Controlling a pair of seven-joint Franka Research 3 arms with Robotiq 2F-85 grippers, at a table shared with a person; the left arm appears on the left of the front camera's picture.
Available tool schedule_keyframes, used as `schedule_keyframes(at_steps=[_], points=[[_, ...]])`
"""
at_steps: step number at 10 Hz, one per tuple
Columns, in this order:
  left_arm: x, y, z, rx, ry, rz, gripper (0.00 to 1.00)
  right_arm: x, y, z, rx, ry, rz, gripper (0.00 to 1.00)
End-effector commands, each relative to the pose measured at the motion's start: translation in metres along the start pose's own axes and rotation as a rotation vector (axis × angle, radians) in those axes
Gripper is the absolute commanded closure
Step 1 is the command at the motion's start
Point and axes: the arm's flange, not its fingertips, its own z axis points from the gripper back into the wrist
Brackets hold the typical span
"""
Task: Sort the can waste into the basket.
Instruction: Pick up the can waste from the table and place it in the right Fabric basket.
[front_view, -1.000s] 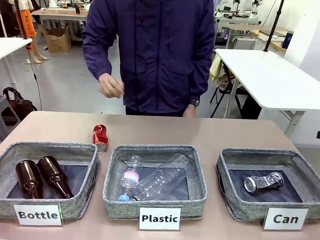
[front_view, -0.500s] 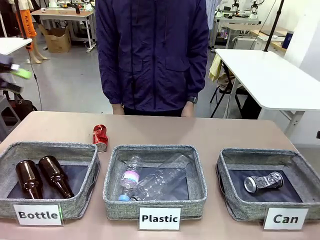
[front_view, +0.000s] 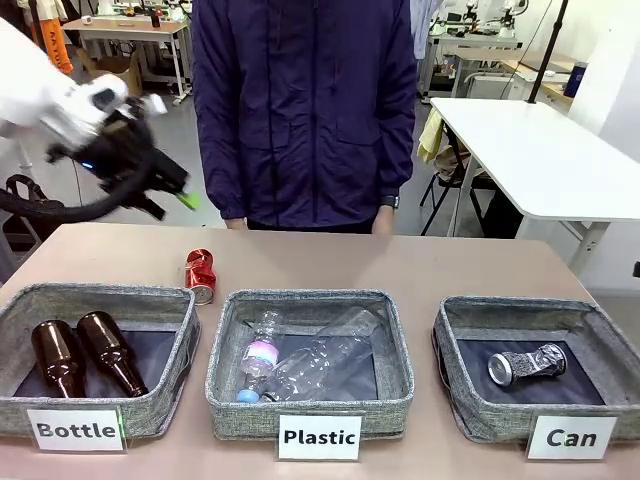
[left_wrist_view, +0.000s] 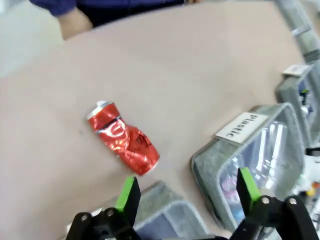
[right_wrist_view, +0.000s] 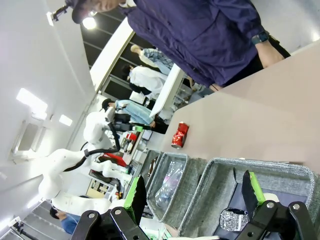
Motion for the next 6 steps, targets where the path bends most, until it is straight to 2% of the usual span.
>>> schedule_keyframes(at_steps=[1,6], points=[[0.021,0.007,-0.023,0.099,0.062,0.077,0.00,0.004,0.005,0.000,0.008,-0.011,-0.014,0.00],[0.033,0.035,-0.102,0.304,0.071,0.218,0.00,0.004,0.005,0.000,0.008,-0.011,-0.014,0.00]])
